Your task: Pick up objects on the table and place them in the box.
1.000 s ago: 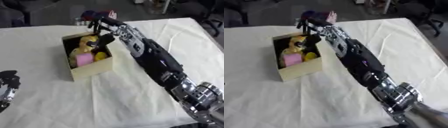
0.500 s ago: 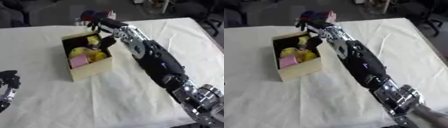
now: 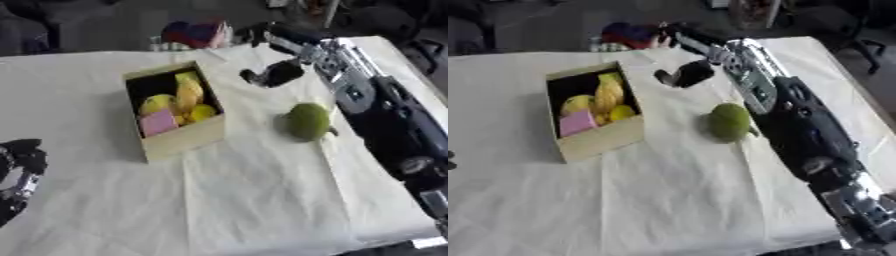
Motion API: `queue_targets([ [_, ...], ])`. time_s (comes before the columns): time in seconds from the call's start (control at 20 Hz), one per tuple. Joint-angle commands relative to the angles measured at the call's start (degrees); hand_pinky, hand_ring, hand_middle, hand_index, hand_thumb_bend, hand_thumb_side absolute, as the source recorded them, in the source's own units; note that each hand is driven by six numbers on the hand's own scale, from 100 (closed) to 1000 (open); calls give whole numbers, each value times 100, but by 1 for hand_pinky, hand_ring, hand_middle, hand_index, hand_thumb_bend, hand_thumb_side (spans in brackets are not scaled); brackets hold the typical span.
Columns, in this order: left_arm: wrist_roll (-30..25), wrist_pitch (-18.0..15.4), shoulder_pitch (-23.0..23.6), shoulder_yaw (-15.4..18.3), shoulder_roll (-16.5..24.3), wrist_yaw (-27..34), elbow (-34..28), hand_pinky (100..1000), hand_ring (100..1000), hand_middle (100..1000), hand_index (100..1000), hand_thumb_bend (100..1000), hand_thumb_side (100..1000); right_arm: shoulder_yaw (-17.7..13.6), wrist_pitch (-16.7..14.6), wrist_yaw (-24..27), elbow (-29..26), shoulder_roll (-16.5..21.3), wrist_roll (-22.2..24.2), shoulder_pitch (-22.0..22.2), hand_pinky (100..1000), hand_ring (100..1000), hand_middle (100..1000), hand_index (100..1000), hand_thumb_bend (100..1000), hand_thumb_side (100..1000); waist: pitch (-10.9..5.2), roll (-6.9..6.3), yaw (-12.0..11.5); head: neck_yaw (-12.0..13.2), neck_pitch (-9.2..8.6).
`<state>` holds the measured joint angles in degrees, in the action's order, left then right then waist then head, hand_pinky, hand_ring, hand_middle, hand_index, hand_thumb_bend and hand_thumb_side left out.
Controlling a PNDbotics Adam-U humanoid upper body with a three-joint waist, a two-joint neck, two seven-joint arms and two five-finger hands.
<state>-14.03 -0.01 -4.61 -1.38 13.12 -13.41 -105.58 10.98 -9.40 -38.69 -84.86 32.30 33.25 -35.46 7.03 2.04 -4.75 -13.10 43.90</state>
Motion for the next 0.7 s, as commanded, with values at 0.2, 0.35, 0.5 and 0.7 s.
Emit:
queue_targets([
  [0.2, 29, 5, -38, 76, 120, -41, -57, 866, 620, 611, 780, 235, 572, -425, 158, 132, -616, 654, 569, 666, 877, 824, 858, 977, 273, 338, -153, 91, 12, 49, 22],
  [0.35, 28, 7, -31, 79, 123, -50, -55, 866, 620, 611, 780, 235, 573, -572, 274, 134, -573, 745, 517, 1018, 873, 819, 851, 971, 277, 331, -150, 105, 19, 59, 22],
  [0.5, 27, 8, -23, 80, 125, -56, -54, 866, 620, 611, 780, 234, 574, -625, 332, 170, -468, 772, 530, 1239, 873, 821, 852, 966, 272, 322, -156, 114, 35, 59, 22],
  [0.7, 18, 6, -24, 74, 118, -63, -52, 867, 621, 612, 780, 233, 574, -621, 382, -68, -173, 652, 544, 1283, 874, 826, 859, 965, 260, 307, -154, 96, 30, 58, 22],
])
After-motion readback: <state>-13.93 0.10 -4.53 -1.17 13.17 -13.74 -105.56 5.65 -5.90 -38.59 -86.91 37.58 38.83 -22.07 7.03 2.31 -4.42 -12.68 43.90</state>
